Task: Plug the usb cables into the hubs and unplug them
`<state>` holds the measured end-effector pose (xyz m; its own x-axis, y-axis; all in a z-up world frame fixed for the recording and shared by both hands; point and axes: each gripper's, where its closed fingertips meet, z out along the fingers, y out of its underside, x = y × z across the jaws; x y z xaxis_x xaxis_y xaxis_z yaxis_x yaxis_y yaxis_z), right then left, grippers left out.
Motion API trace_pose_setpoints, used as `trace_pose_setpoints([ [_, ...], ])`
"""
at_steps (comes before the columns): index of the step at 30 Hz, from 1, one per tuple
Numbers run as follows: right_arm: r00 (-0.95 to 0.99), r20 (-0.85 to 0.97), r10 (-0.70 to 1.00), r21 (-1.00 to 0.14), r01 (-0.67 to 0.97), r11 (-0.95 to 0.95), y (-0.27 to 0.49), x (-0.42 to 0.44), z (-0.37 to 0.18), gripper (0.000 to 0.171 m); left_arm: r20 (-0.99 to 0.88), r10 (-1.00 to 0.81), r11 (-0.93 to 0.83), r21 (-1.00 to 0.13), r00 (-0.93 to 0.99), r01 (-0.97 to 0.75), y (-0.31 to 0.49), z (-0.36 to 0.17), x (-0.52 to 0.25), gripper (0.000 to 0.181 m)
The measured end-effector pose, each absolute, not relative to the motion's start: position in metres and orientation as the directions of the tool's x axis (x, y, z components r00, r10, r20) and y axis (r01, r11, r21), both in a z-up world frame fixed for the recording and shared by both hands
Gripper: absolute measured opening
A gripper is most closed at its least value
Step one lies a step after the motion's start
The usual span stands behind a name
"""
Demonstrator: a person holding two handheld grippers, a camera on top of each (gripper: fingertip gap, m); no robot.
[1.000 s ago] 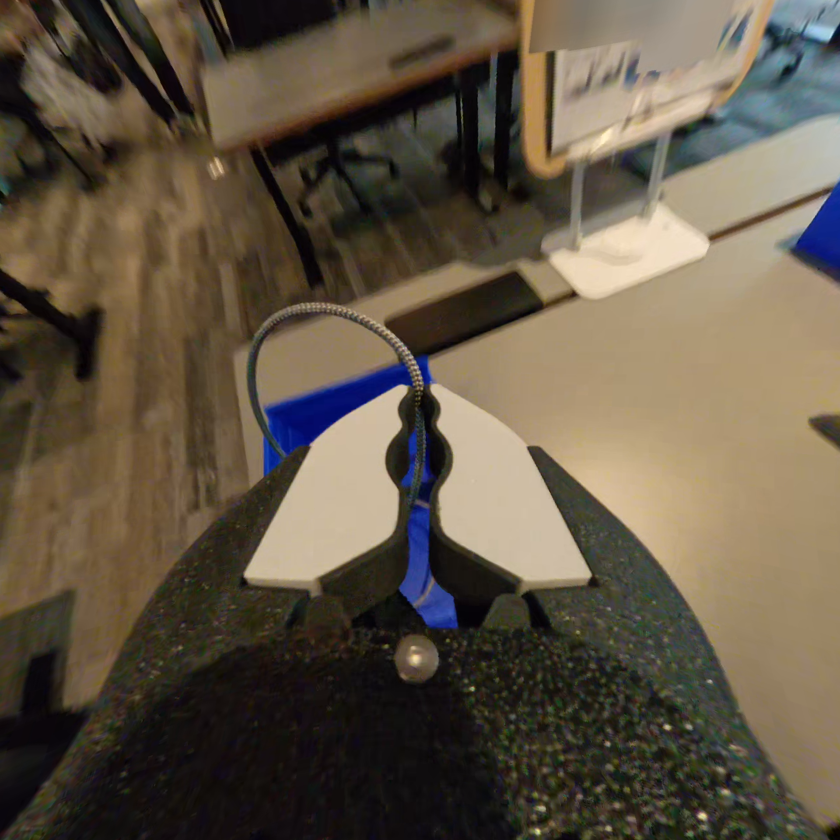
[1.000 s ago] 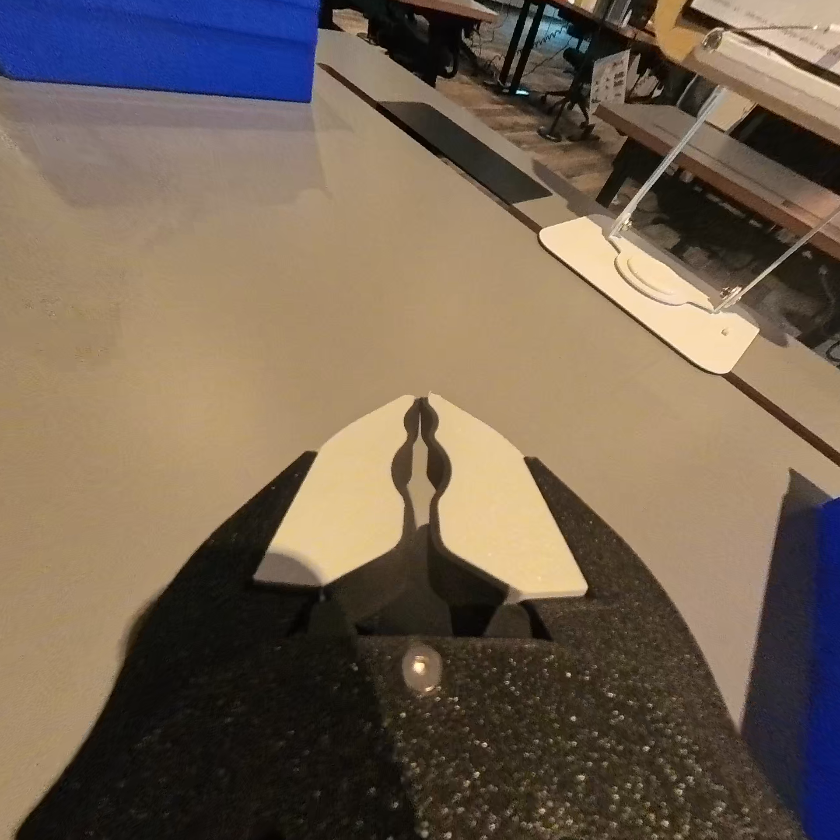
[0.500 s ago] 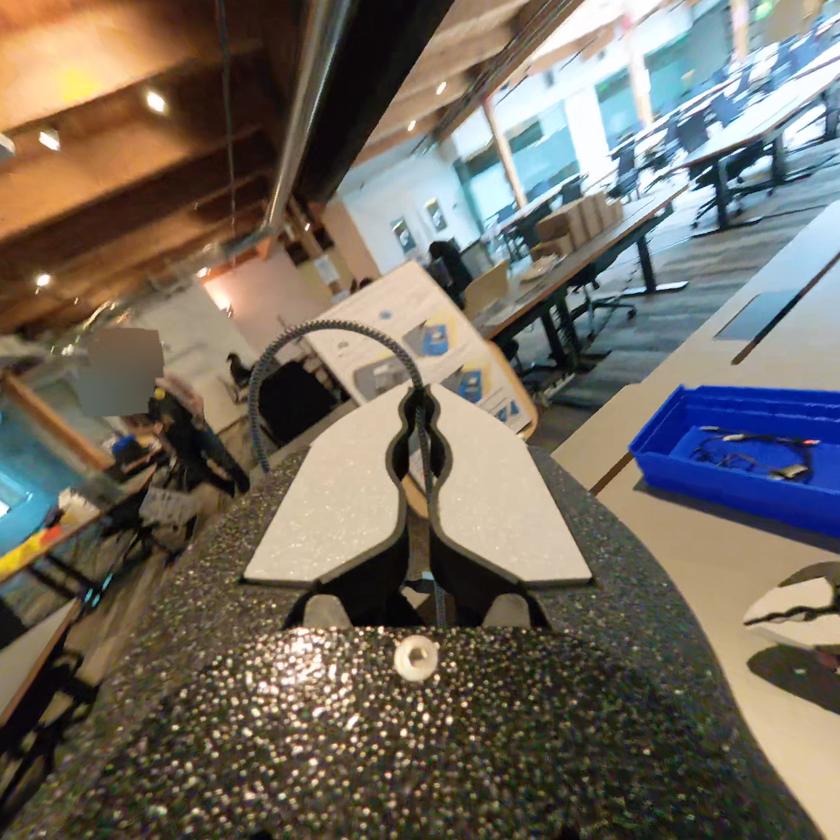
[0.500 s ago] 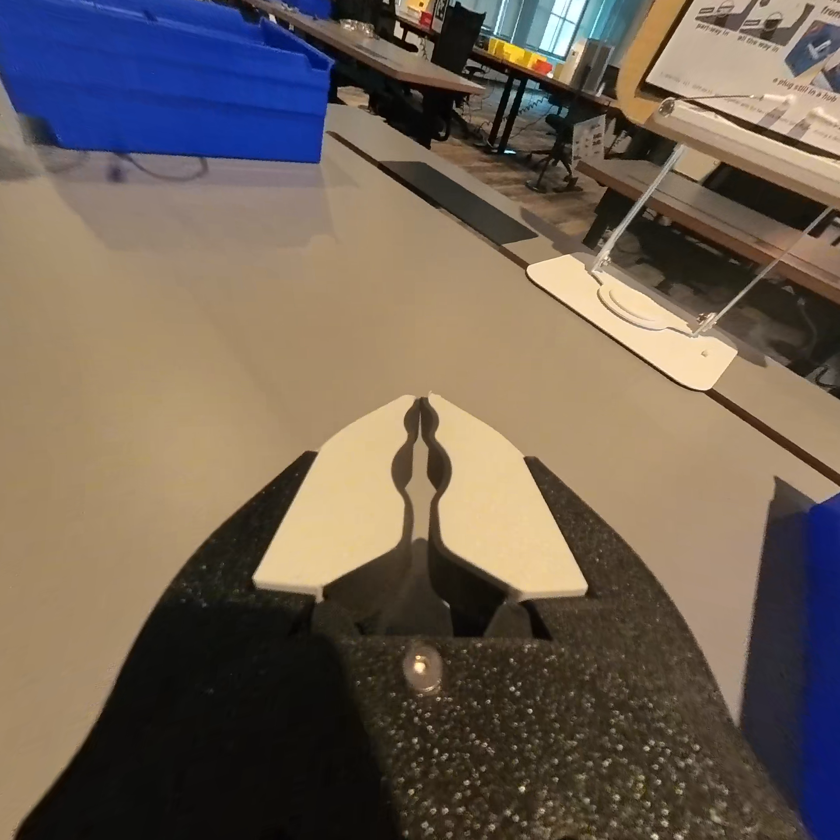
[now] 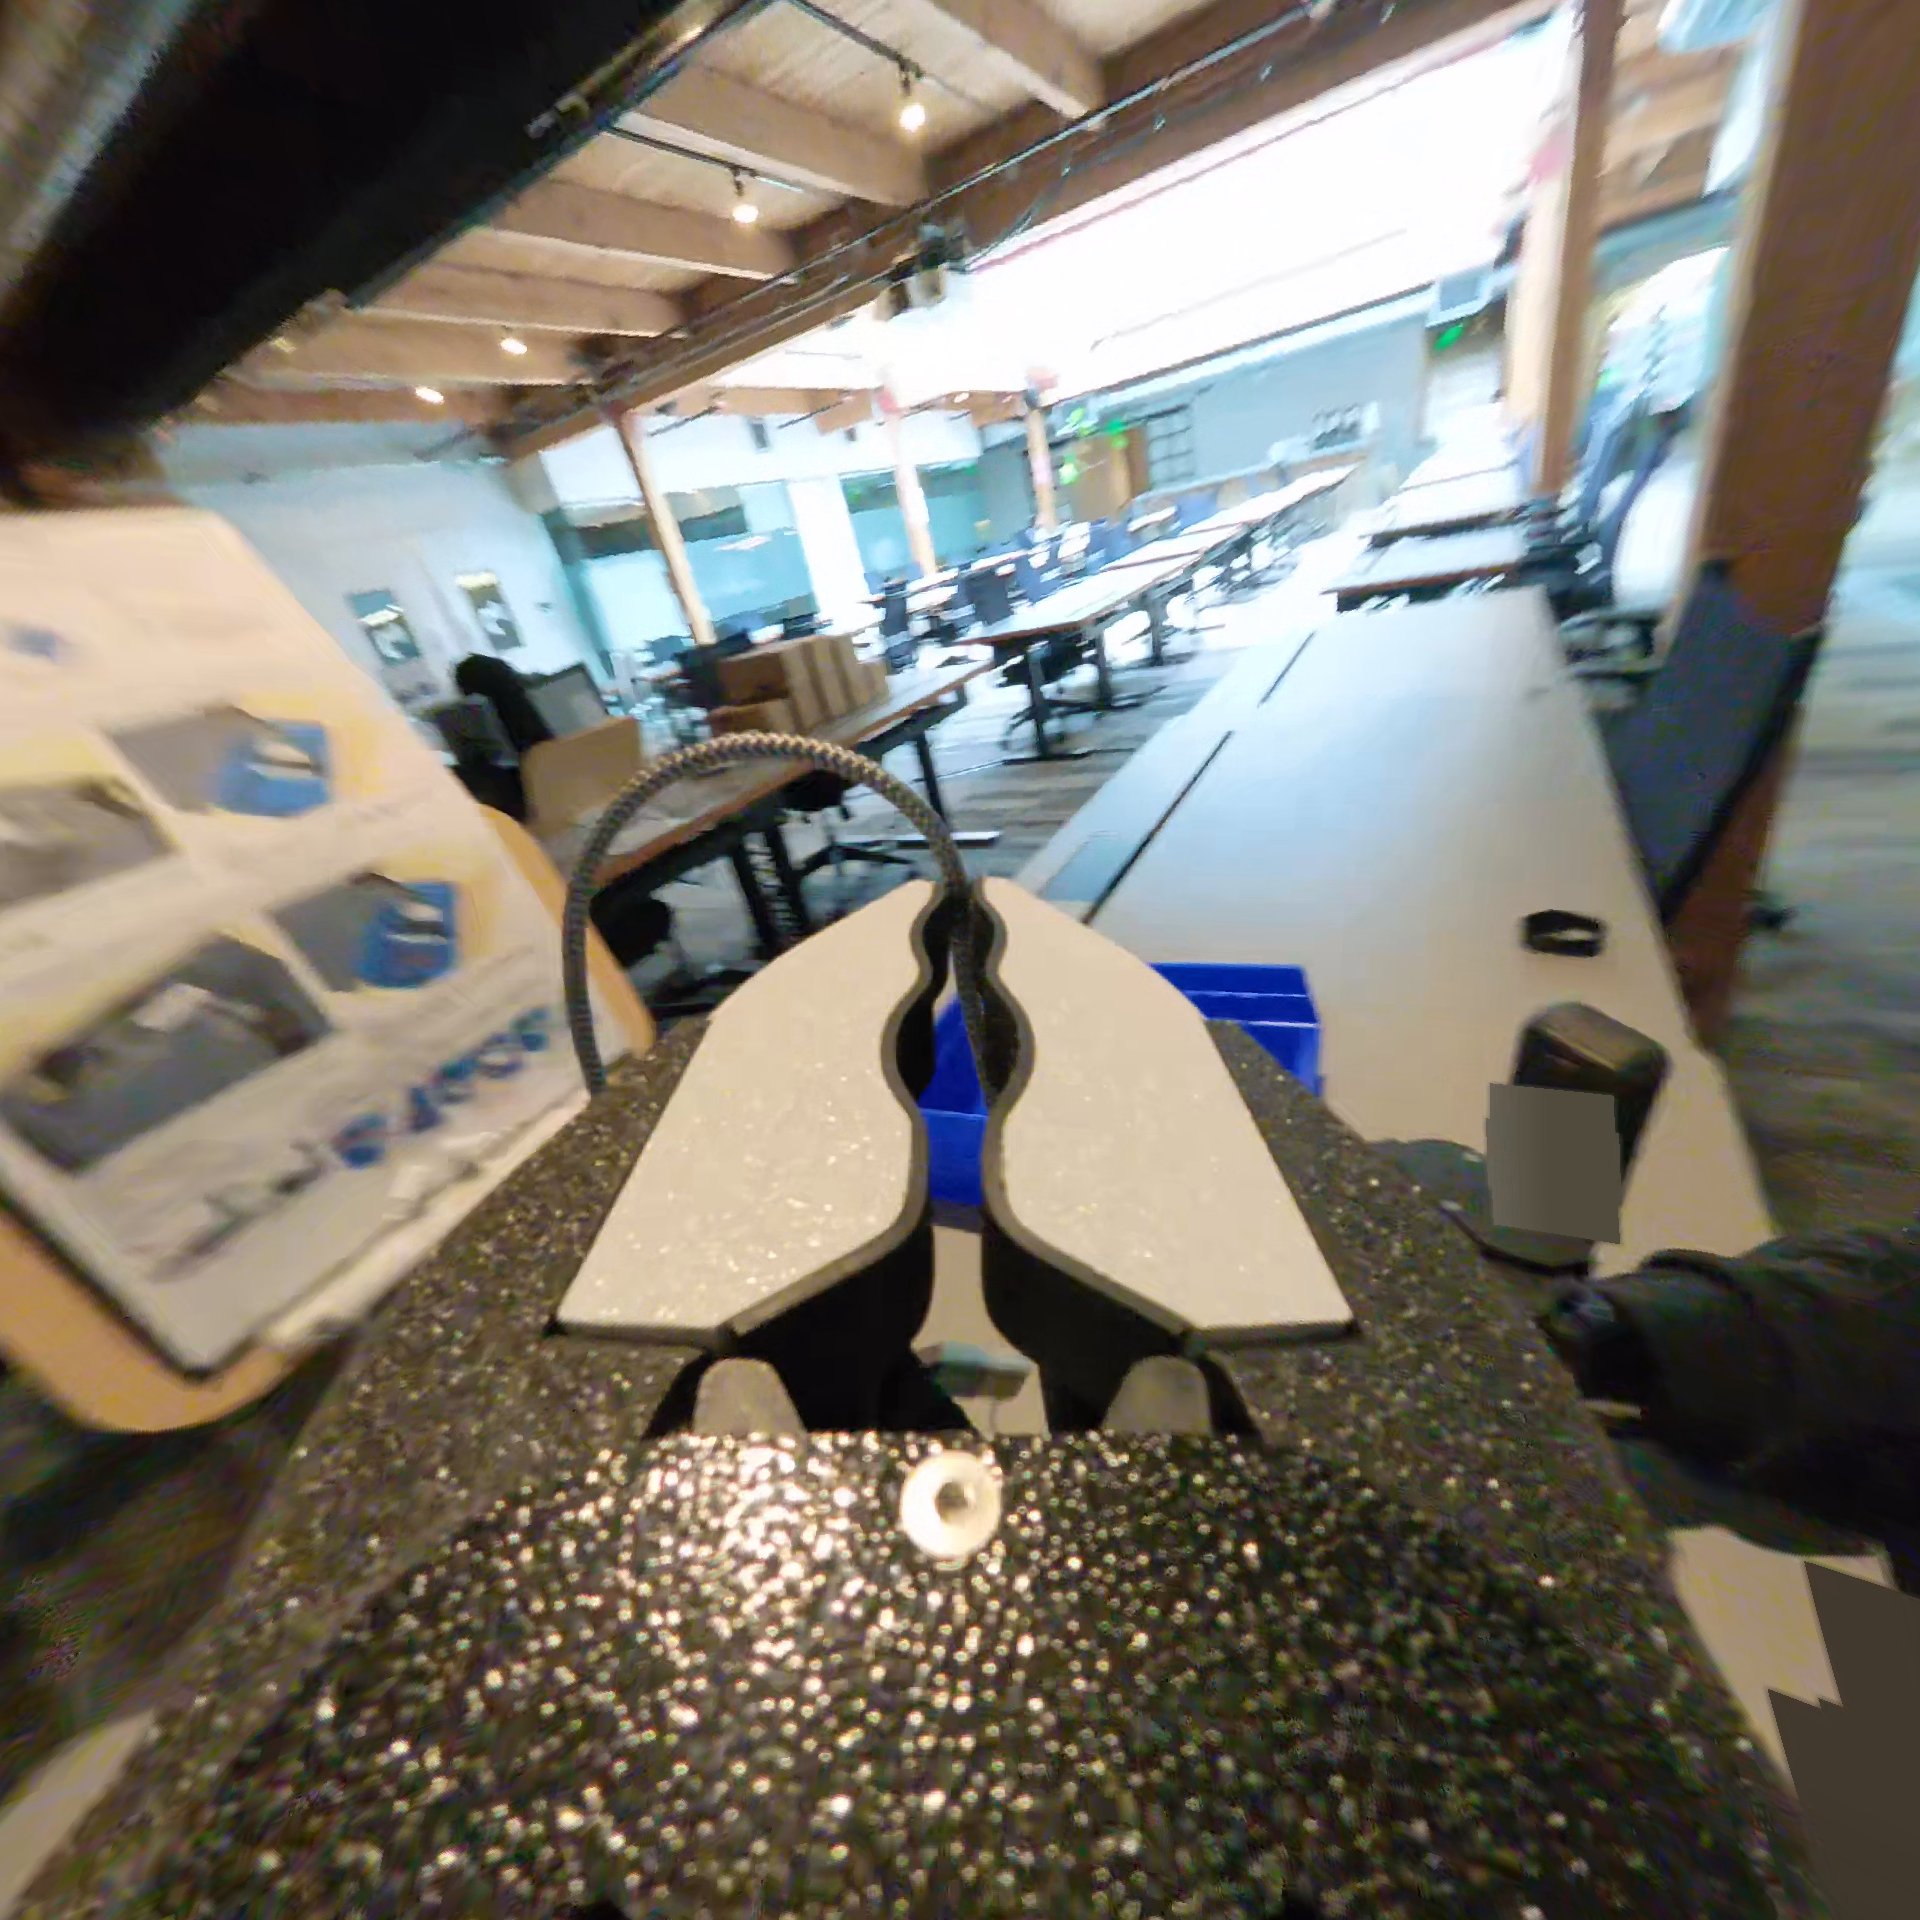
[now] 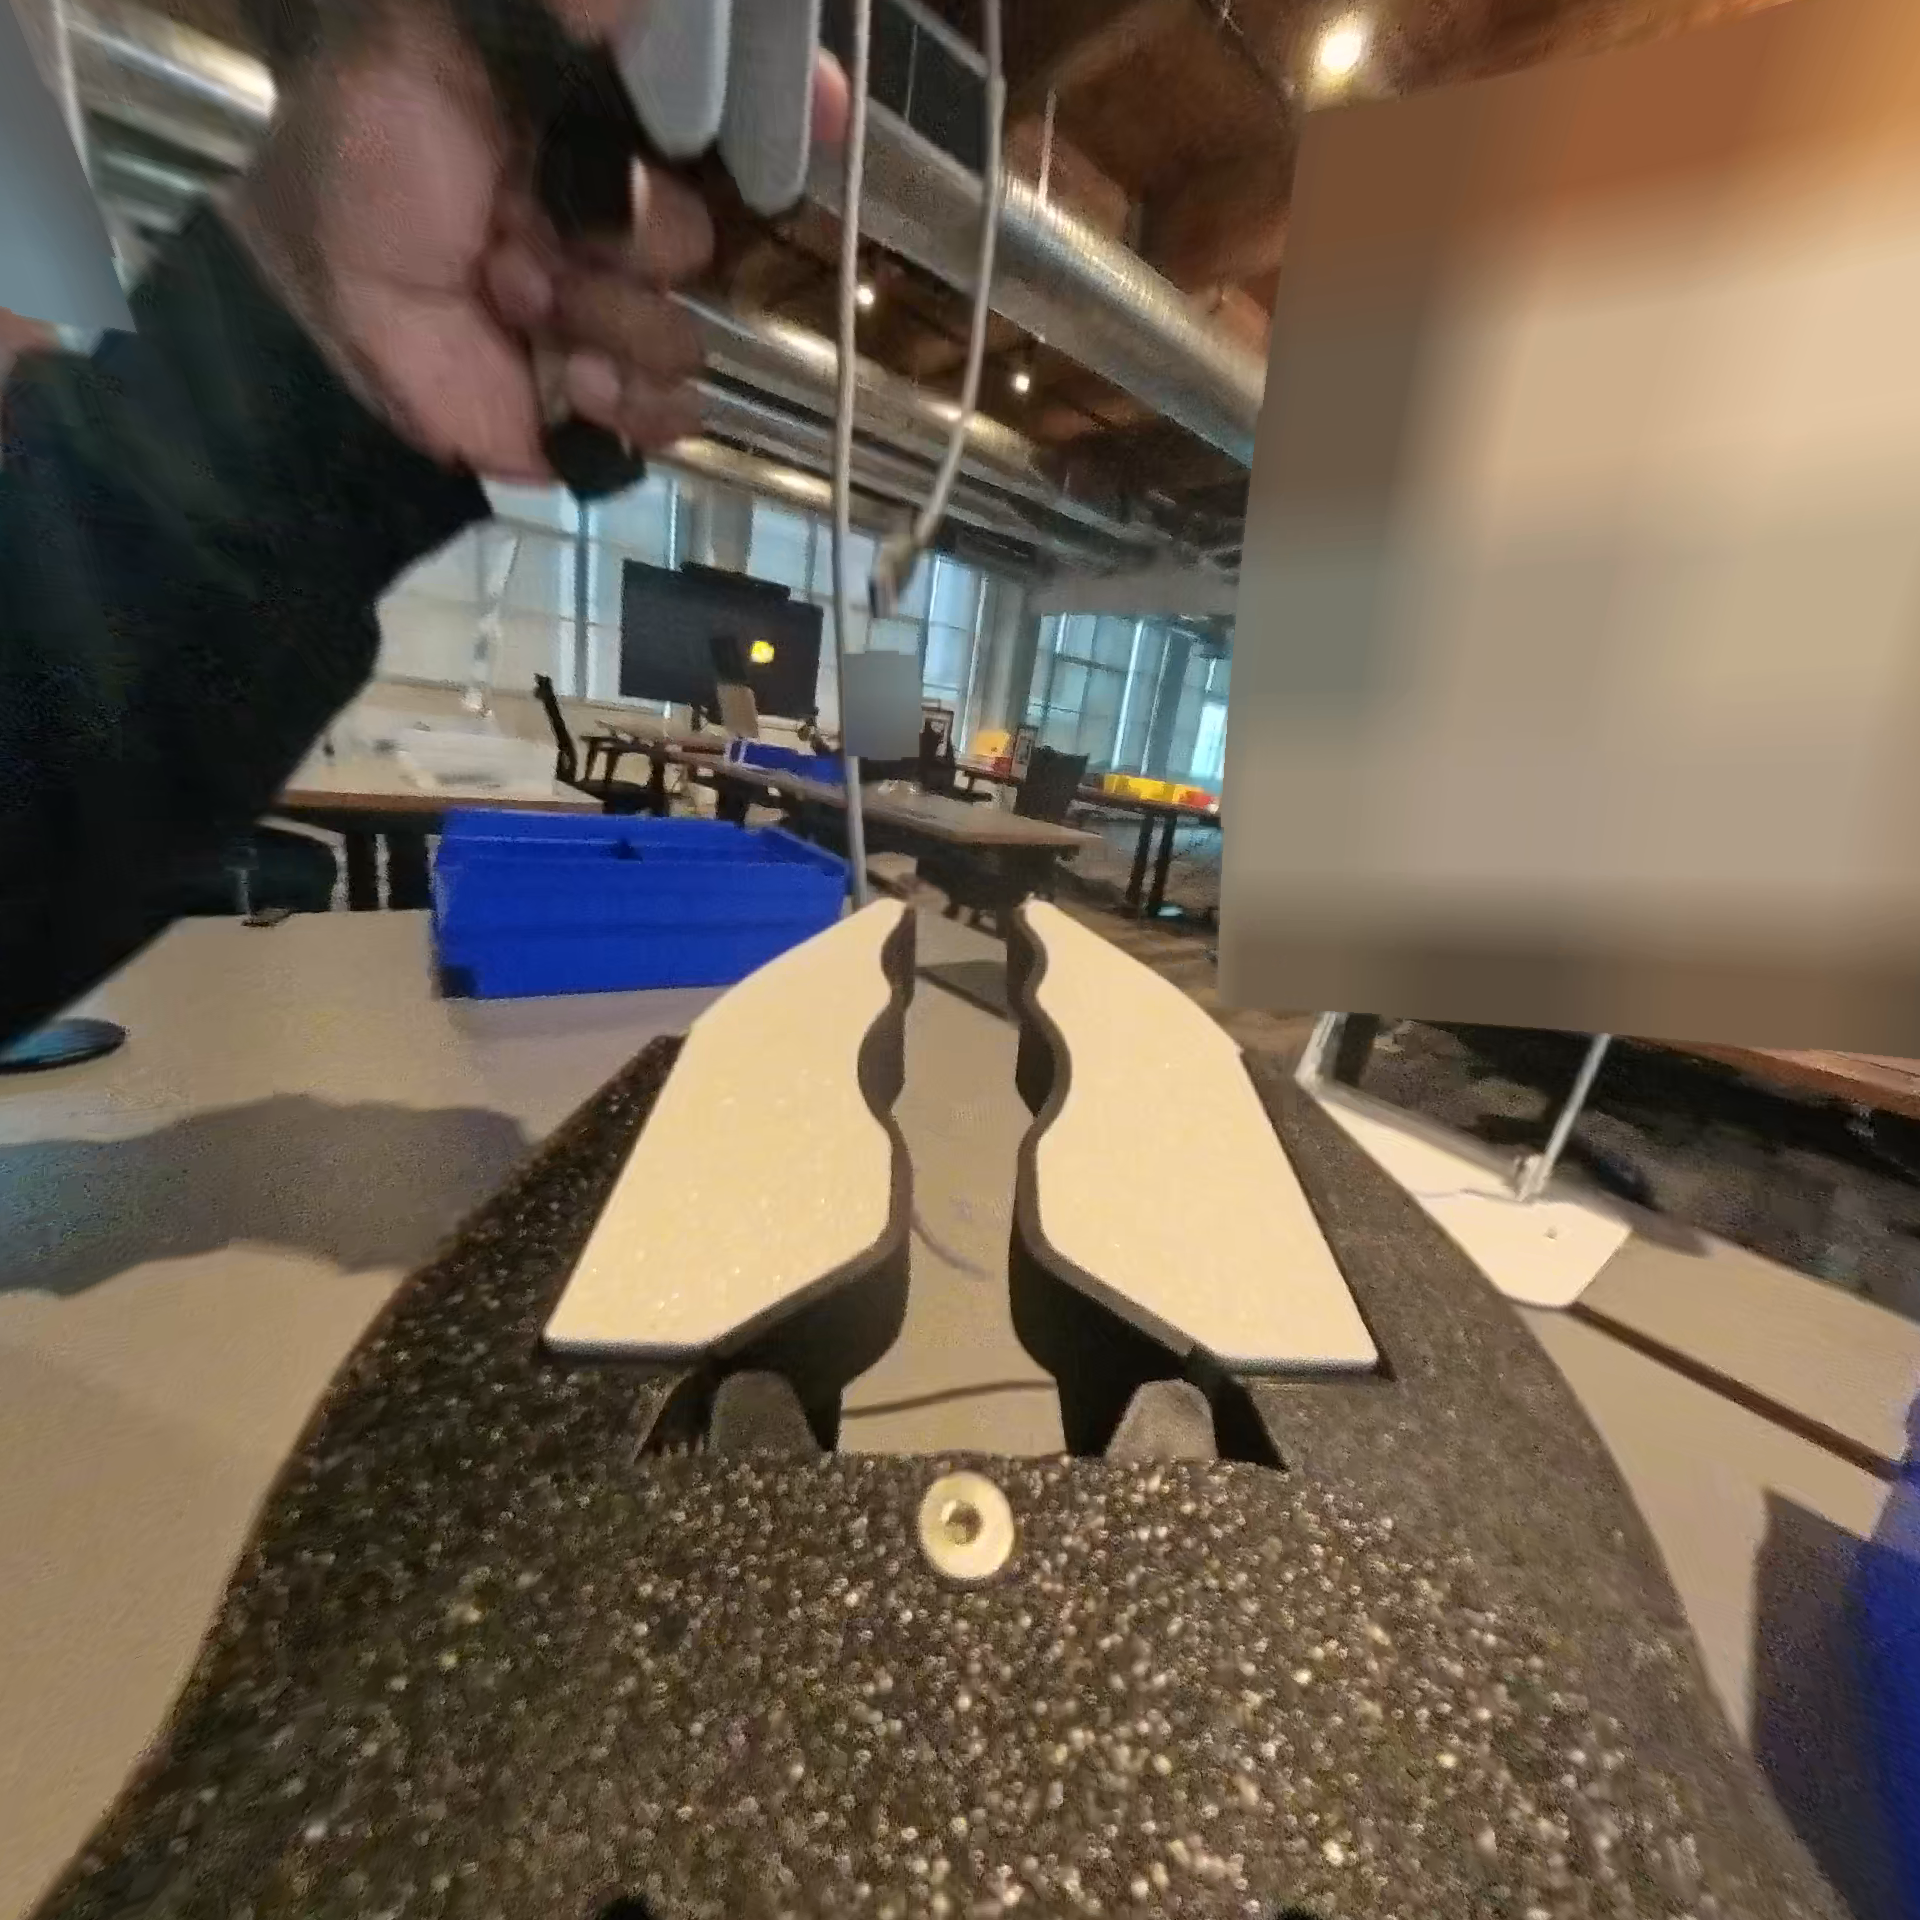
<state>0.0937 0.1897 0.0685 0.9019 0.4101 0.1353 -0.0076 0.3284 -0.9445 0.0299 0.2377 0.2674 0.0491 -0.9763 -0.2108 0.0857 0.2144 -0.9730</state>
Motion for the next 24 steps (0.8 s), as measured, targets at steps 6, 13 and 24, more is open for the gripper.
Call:
trace_pose_setpoints([
  [6,0.879,0.107,0.465,-0.989,0.045,0.141,0.215,0.069,0.041,0.041,-0.028,-0.993,0.018,-0.996,-0.118,0.086,0.220,0.178,0.067,0.002],
  [13,0.881,0.121,0.457,-0.993,0.107,0.056,0.232,0.053,0.023,0.000,0.050,-0.985,-0.064,-0.995,-0.163,0.079,0.218,0.146,0.072,0.003],
  [24,0.921,0.124,0.370,-0.991,0.136,-0.008,0.250,0.092,0.067,0.000,0.269,-0.947,-0.284,-0.957,-0.176,0.065,0.278,0.084,0.034,0.025],
])
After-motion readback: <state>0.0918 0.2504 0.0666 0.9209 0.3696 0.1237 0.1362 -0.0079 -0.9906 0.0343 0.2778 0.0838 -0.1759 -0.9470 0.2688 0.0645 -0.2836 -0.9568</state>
